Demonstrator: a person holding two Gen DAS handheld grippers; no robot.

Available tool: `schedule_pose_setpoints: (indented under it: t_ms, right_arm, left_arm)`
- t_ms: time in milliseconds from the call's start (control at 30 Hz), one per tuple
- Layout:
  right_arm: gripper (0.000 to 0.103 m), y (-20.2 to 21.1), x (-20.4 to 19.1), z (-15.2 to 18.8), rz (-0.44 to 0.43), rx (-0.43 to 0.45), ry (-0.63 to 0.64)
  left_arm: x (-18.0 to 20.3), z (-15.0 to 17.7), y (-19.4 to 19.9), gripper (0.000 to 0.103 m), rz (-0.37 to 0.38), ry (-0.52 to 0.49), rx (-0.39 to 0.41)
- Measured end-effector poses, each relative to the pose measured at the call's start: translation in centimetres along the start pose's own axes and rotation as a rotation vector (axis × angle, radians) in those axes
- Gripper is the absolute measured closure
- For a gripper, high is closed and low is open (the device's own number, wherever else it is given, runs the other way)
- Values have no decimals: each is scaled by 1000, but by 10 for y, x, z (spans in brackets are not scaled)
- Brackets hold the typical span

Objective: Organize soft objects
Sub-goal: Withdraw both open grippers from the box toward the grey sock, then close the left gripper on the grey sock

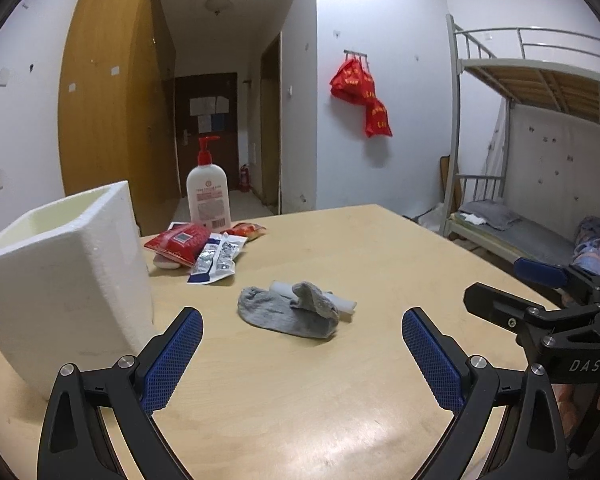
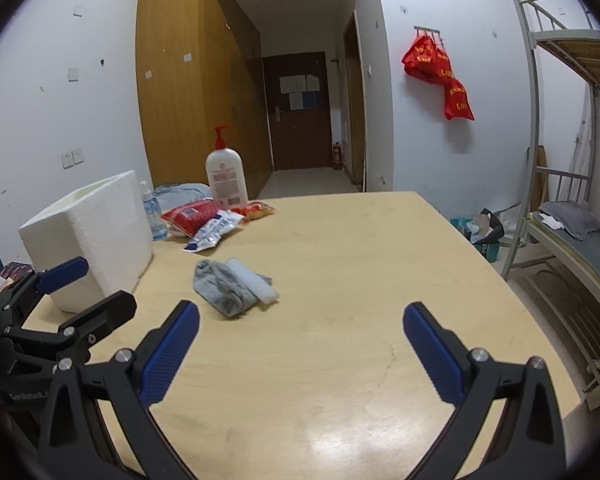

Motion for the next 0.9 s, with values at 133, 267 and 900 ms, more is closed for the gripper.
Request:
schedule_pose_setpoints:
  t_ms: [133,267,900]
  right_arm:
    - [0,-12,9,-1,11,-36,-9]
    - [0,-22,12,-4,17,-60,11]
    - [0,-60,40,-22,5,-130,-33]
  left_arm:
    - [-1,0,-17,3,-1,16,-44]
    - [-1,0,-36,3,-9,10,-89]
    - [-7,-8,-115,17,2,57,-361]
Point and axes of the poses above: each gripper's, at about its wrist camera, not at the fingertips, and y roughly against the way its jaws point, x to its right, z to its underside, the point moved 3 cm from there along -y, roughly the way its jaws point, and after that the axes turned 6 degrees about -x, right-handed, at the moved point
